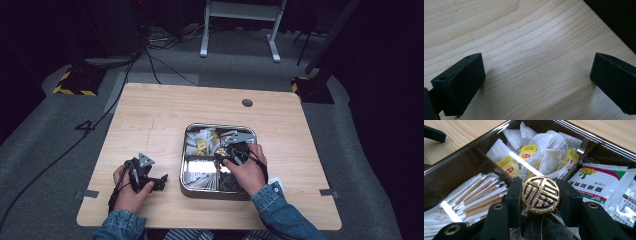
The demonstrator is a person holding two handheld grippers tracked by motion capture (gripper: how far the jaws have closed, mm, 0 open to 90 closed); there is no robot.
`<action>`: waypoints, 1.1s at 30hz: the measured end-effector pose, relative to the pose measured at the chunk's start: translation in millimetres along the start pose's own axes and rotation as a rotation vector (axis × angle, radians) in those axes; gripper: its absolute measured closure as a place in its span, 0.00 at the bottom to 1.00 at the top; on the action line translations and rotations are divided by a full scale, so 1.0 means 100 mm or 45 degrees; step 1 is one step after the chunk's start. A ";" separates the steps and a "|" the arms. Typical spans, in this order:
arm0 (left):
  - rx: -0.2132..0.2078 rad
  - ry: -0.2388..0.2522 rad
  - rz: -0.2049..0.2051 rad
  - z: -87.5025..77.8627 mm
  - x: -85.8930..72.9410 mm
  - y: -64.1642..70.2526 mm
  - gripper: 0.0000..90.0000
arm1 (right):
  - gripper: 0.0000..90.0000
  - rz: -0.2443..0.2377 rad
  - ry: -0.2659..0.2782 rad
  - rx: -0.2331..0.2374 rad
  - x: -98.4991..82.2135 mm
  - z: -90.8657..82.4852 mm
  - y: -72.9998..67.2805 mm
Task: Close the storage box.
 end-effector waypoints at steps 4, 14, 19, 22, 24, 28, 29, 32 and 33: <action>0.000 0.000 0.000 0.00 0.00 0.00 0.00 | 0.66 -0.010 0.016 -0.007 -0.01 0.00 0.00; -0.001 0.000 0.000 0.00 0.00 0.00 0.00 | 0.57 -0.019 0.069 0.043 0.04 -0.03 0.02; -0.002 0.000 0.001 0.00 0.00 0.00 0.00 | 0.51 -0.019 0.114 0.070 0.11 -0.13 0.07; -0.006 0.000 0.001 0.00 0.00 0.00 0.00 | 0.48 -0.007 0.150 0.089 0.14 -0.24 0.14; -0.005 0.000 0.001 0.00 0.00 0.00 0.00 | 0.47 -0.002 0.160 0.089 0.14 -0.29 0.18; -0.005 0.000 0.001 0.00 0.00 0.00 0.00 | 0.47 0.008 0.195 0.085 0.16 -0.46 0.30; -0.005 0.000 0.001 0.00 0.00 0.00 0.00 | 0.47 0.011 0.202 0.085 0.16 -0.50 0.33; -0.005 0.000 0.001 0.00 0.00 0.00 0.00 | 0.46 0.015 0.215 0.083 0.15 -0.61 0.40; -0.005 0.000 0.001 0.00 0.00 0.00 0.00 | 0.46 0.012 0.219 0.078 0.15 -0.65 0.43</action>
Point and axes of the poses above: each handheld gripper's, and its own axes: z roughly forward along the jaws, x roughly out of its top, y roughly to its right, the point moved 10 cm from there along z, roughly forward along the jaws, and after that the axes turned 6 degrees about -y, right-handed, at the moved point
